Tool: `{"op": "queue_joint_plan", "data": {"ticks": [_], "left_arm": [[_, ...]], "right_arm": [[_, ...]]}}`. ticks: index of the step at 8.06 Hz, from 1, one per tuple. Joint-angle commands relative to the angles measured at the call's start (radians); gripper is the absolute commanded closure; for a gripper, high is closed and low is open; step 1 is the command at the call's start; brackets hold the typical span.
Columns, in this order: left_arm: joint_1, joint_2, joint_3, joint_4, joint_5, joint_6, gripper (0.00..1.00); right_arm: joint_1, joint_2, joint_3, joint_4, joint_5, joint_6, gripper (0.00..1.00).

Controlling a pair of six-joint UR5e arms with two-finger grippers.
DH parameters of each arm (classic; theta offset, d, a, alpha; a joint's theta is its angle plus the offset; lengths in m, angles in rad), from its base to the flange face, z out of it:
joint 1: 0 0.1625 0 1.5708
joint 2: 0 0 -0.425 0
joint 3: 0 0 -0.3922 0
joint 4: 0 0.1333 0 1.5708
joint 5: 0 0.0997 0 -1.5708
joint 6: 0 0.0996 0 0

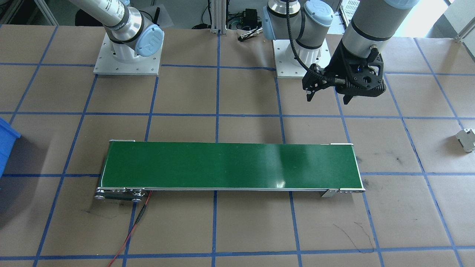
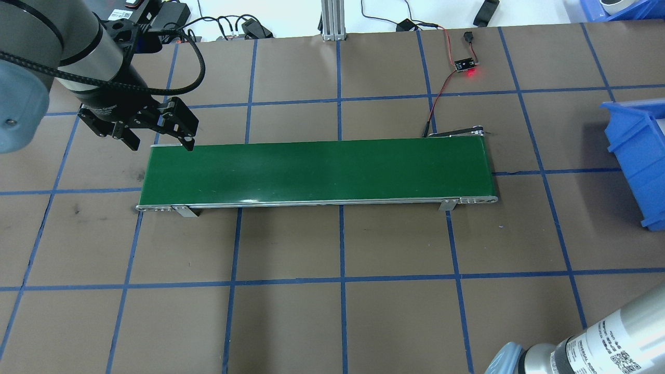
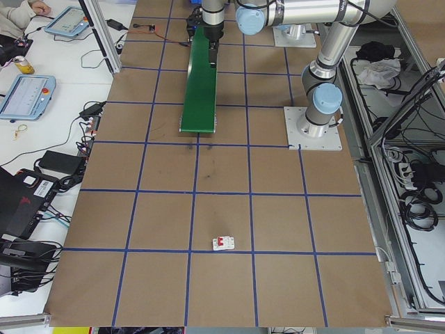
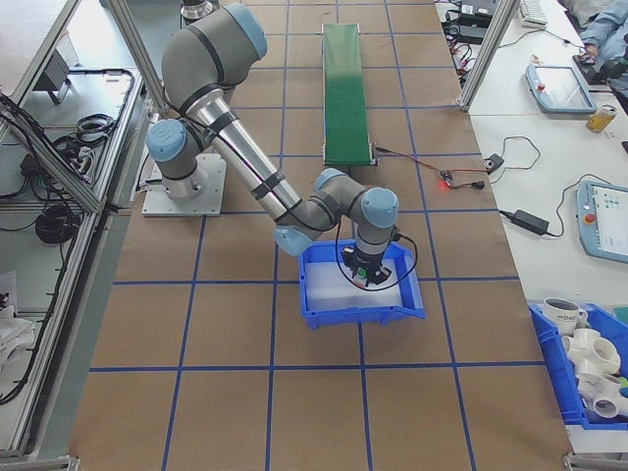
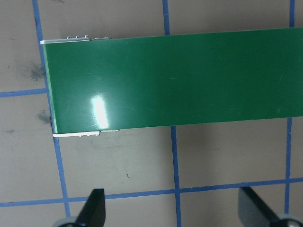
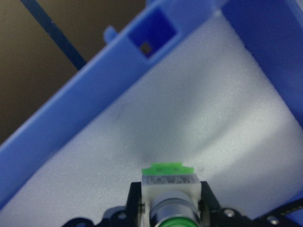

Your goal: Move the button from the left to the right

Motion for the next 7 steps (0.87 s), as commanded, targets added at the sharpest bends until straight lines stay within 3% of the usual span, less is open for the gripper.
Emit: {"op": "queue_joint_plan", "data": {"ticks": [1, 2, 3, 5, 7], "left_arm": [[-0.002, 0.010, -0.006, -0.006, 0.003, -0.005, 0.00], [-0.002, 0.011, 0.002, -0.004, 0.001, -0.005, 0.00], [-0.002, 0.011, 0.003, -0.003, -0.002, -0.006, 0.00], [-0.007, 0.010, 0.003, -0.001, -0.002, -0.007, 0.00], [-0.019, 0.010, 0.002, -0.003, 0.001, -0.007, 0.00]], "right_arm": [[-0.002, -0.027, 0.002, 0.006, -0.002, 0.010, 0.03], [-0.002, -0.066, 0.005, 0.014, -0.005, 0.037, 0.00], [-0.002, -0.126, 0.005, 0.093, -0.002, 0.088, 0.00], [0.040, -0.299, 0.005, 0.365, -0.001, 0.291, 0.00], [0.189, -0.439, -0.014, 0.576, 0.001, 0.657, 0.00]]}}
